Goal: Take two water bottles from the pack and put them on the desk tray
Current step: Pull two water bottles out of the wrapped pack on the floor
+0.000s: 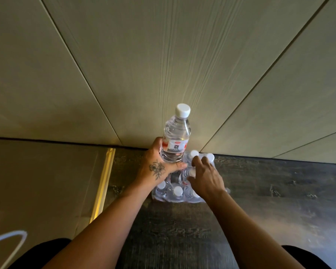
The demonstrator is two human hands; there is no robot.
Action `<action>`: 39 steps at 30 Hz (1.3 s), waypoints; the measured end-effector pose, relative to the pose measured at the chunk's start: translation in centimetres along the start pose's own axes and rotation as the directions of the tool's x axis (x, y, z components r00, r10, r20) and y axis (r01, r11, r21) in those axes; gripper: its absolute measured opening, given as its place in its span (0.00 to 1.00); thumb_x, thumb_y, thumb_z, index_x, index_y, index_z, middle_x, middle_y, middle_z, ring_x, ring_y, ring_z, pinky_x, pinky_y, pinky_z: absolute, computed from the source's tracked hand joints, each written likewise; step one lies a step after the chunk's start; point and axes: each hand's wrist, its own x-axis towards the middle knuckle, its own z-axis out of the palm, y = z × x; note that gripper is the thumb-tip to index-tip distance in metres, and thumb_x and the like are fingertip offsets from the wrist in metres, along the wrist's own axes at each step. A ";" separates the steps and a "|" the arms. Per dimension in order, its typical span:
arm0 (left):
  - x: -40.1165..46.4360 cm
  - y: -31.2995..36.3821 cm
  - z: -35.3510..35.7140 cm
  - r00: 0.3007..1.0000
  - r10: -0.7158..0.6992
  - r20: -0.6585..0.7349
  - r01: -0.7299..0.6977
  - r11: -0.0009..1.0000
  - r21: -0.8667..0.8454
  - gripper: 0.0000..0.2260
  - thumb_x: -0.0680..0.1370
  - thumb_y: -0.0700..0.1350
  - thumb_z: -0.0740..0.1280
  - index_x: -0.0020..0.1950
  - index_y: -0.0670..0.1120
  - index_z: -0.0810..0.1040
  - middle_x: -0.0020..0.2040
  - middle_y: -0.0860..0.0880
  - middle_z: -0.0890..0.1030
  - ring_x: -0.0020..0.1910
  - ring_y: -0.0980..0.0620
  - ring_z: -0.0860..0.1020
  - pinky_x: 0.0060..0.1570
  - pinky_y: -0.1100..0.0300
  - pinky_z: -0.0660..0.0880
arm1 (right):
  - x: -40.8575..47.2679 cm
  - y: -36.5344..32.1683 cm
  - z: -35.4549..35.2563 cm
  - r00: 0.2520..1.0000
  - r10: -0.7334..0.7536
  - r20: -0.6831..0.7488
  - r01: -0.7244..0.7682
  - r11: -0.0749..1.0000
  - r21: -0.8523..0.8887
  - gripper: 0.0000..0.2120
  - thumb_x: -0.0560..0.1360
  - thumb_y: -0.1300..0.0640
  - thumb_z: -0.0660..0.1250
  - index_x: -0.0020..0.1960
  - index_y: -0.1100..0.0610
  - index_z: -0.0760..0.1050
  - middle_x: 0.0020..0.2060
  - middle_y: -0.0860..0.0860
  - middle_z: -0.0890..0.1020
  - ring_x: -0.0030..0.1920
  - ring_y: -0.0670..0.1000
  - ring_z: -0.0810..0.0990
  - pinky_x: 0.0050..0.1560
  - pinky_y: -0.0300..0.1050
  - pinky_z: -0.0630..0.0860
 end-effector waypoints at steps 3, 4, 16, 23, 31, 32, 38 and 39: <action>-0.2 0.1 0.0 1.000 0.004 0.019 -0.005 1.000 0.027 0.37 0.62 0.56 0.89 0.67 0.51 0.77 0.53 0.62 0.84 0.50 0.73 0.80 0.47 0.76 0.75 | 0.0 0.3 0.9 1.000 -0.026 0.001 0.026 1.000 -0.016 0.24 0.83 0.52 0.71 0.77 0.50 0.70 0.71 0.54 0.77 0.68 0.56 0.80 0.66 0.51 0.79; -0.2 0.0 0.0 1.000 0.003 0.022 -0.004 0.999 0.032 0.37 0.63 0.56 0.89 0.66 0.52 0.77 0.53 0.62 0.84 0.49 0.73 0.81 0.46 0.76 0.75 | 0.0 0.3 1.0 0.999 -0.039 -0.011 0.038 0.999 -0.026 0.22 0.83 0.55 0.70 0.76 0.51 0.72 0.71 0.53 0.77 0.67 0.54 0.81 0.66 0.49 0.79; -0.1 -0.6 -0.2 0.998 0.000 0.070 0.002 0.999 -0.035 0.31 0.71 0.45 0.86 0.69 0.52 0.74 0.59 0.57 0.84 0.56 0.69 0.82 0.51 0.75 0.77 | -2.5 -3.3 -12.4 0.947 -0.058 -0.315 0.094 0.990 0.101 0.12 0.80 0.55 0.74 0.62 0.57 0.85 0.56 0.55 0.83 0.45 0.54 0.82 0.38 0.37 0.69; 0.0 -0.5 -0.5 0.992 -0.048 0.116 0.060 0.993 -0.104 0.35 0.68 0.38 0.87 0.69 0.52 0.75 0.58 0.58 0.85 0.51 0.76 0.81 0.50 0.74 0.75 | -3.8 -3.6 -18.6 0.884 -0.105 -0.455 0.179 0.976 0.124 0.10 0.80 0.54 0.72 0.60 0.53 0.85 0.49 0.47 0.75 0.44 0.54 0.80 0.38 0.45 0.67; -0.1 0.9 -0.2 0.978 -0.071 0.195 0.109 0.975 -0.195 0.44 0.65 0.44 0.89 0.77 0.55 0.72 0.63 0.58 0.85 0.61 0.65 0.81 0.61 0.60 0.75 | -2.5 -2.7 -16.8 0.901 -0.141 -0.411 0.210 0.969 0.127 0.14 0.81 0.53 0.72 0.66 0.54 0.83 0.54 0.49 0.77 0.48 0.53 0.80 0.44 0.46 0.72; -0.1 1.1 -0.2 0.975 -0.074 0.207 0.118 0.971 -0.209 0.45 0.64 0.45 0.89 0.78 0.55 0.71 0.64 0.57 0.85 0.62 0.63 0.81 0.60 0.60 0.74 | -2.3 -2.5 -16.6 0.899 -0.140 -0.414 0.222 0.962 0.157 0.15 0.81 0.52 0.73 0.67 0.53 0.83 0.54 0.48 0.77 0.48 0.51 0.79 0.45 0.48 0.75; -0.1 2.1 -0.2 0.964 -0.073 0.255 0.127 0.971 -0.203 0.42 0.57 0.58 0.87 0.68 0.68 0.73 0.56 0.68 0.86 0.54 0.75 0.82 0.55 0.65 0.73 | -1.7 -1.3 -15.0 0.883 -0.171 -0.437 0.323 0.897 0.303 0.16 0.81 0.54 0.73 0.68 0.52 0.78 0.61 0.51 0.79 0.59 0.51 0.79 0.55 0.54 0.83; -0.1 2.1 -0.2 0.962 -0.074 0.262 0.128 0.972 -0.195 0.40 0.57 0.58 0.87 0.65 0.70 0.73 0.55 0.72 0.85 0.54 0.76 0.82 0.55 0.65 0.73 | -1.5 -1.1 -14.5 0.888 -0.165 -0.430 0.329 0.880 0.342 0.16 0.81 0.54 0.73 0.67 0.52 0.77 0.62 0.50 0.79 0.58 0.49 0.79 0.56 0.52 0.82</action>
